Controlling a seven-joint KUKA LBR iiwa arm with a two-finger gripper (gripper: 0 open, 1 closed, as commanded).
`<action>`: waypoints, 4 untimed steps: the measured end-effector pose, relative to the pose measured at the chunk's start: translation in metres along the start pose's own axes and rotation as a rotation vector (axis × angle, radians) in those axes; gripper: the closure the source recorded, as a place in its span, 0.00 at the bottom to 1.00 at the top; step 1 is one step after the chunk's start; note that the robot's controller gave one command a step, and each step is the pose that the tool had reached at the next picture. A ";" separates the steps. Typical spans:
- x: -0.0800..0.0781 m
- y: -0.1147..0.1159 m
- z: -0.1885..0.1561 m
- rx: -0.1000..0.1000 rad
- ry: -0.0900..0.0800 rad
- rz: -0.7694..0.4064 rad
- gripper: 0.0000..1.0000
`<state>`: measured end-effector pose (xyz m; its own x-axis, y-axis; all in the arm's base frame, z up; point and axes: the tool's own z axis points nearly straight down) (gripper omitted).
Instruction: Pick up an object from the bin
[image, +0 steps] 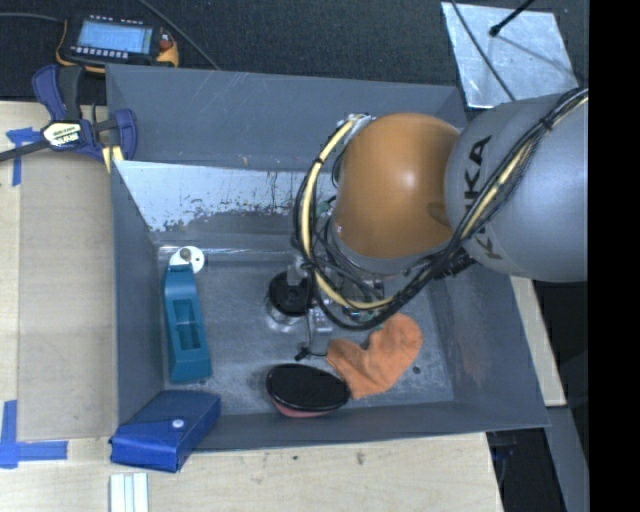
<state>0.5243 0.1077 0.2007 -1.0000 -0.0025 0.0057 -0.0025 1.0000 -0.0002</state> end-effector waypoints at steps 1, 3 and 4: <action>-0.002 -0.001 -0.005 -0.001 -0.009 0.003 0.00; -0.074 -0.048 0.132 -0.002 -0.014 0.019 0.00; -0.074 -0.043 0.129 -0.002 -0.014 0.050 0.00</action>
Offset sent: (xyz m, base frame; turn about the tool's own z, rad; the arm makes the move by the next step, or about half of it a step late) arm 0.0714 -0.0423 -0.1307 -0.0451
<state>0.5982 0.0650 0.0714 -0.9989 0.0471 -0.0079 0.0471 0.9989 0.0016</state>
